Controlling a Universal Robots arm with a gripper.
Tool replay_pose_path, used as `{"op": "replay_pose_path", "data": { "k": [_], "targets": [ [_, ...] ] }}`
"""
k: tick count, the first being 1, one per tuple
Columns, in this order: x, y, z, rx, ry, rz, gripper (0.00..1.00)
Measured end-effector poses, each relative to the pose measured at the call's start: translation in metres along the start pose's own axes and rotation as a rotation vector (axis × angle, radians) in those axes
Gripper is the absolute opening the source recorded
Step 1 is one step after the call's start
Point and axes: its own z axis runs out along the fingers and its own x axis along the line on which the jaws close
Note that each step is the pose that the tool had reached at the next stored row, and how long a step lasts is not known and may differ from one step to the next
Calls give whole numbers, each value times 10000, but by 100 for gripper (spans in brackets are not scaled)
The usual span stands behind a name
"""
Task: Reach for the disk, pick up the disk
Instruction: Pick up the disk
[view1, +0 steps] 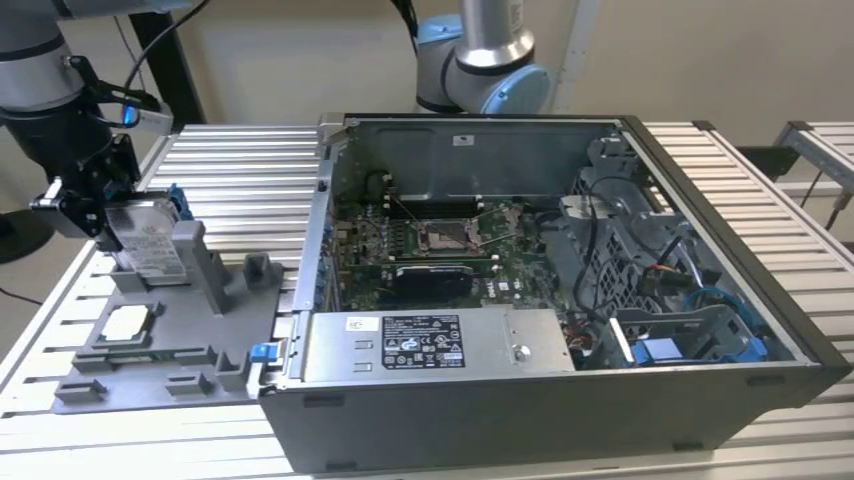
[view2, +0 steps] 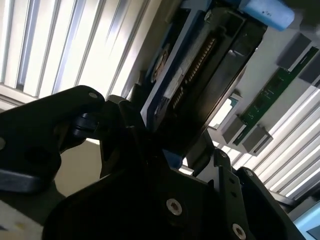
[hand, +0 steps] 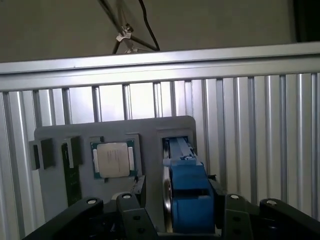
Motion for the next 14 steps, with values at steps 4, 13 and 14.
{"op": "replay_pose_path", "data": {
  "k": [4,13,14],
  "targets": [
    [-1,1,48,-3,-11,1,100],
    [-1,1,49,-7,-82,0,0],
    [0,1,49,-8,-90,0,0]
  ]
}}
